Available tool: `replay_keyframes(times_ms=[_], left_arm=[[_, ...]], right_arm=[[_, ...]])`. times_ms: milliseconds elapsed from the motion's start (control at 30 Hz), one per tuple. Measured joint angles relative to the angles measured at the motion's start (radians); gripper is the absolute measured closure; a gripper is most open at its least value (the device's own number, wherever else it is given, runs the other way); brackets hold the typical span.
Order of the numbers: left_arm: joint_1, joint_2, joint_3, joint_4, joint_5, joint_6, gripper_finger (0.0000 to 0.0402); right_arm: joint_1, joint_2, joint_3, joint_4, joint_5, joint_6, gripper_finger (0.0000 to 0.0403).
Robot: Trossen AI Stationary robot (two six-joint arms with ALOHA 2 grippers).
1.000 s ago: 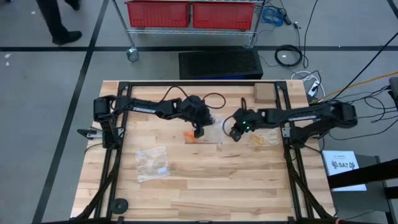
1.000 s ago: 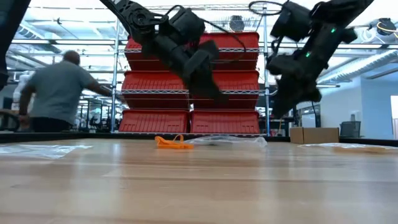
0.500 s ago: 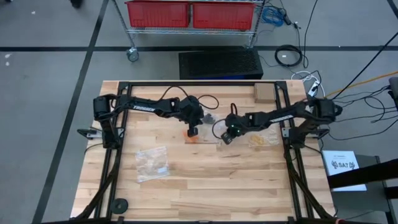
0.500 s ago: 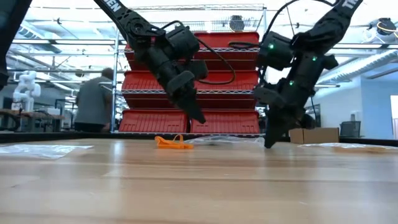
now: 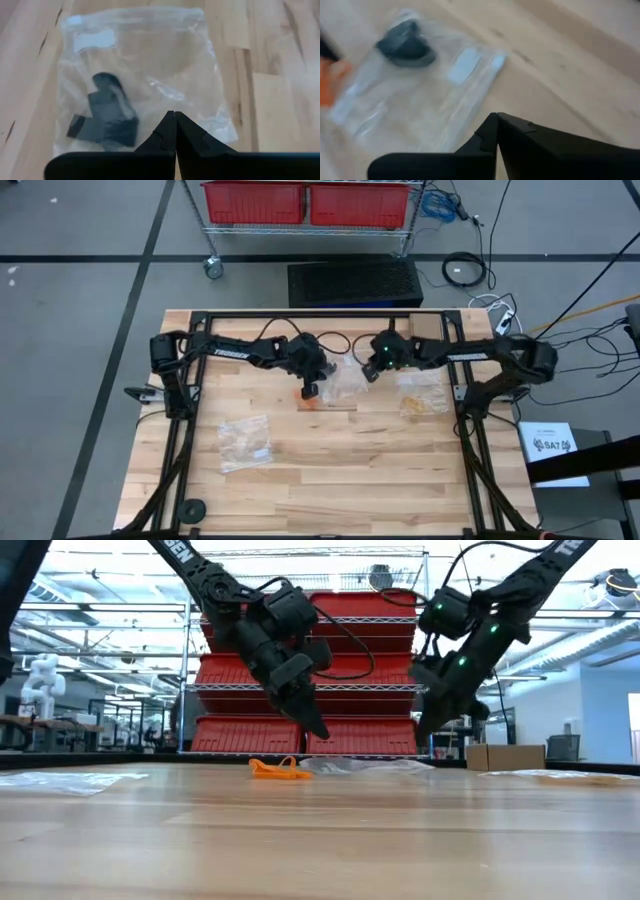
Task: Sort rubber bands
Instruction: Close the transparent zip bag containing the black rubber bands
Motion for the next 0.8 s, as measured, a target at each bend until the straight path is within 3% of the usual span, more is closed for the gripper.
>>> replay_keyframes(times_ms=[100, 267, 433, 600, 800], left_arm=[[0.017, 0.0, -0.028, 0.072, 0.035, -0.028, 0.0401], [0.064, -0.032, -0.085, 0.256, 0.241, -0.072, 0.0401], [0.105, -0.085, -0.124, 0.32, 0.374, -0.078, 0.0401], [0.149, -0.144, -0.169, 0.327, 0.41, -0.077, 0.0401], [0.198, -0.165, -0.242, 0.436, 0.434, -0.13, 0.0401]], right_arm=[[-0.004, -0.034, 0.0, -0.027, -0.081, 0.047, 0.0403], [0.042, 0.02, 0.0, 0.057, -0.141, 0.093, 0.0374], [0.062, 0.079, 0.001, 0.119, -0.019, 0.186, 0.0287], [0.054, 0.122, 0.001, 0.145, 0.064, 0.255, 0.0196], [0.055, 0.223, 0.001, 0.279, 0.012, 0.277, 0.017]])
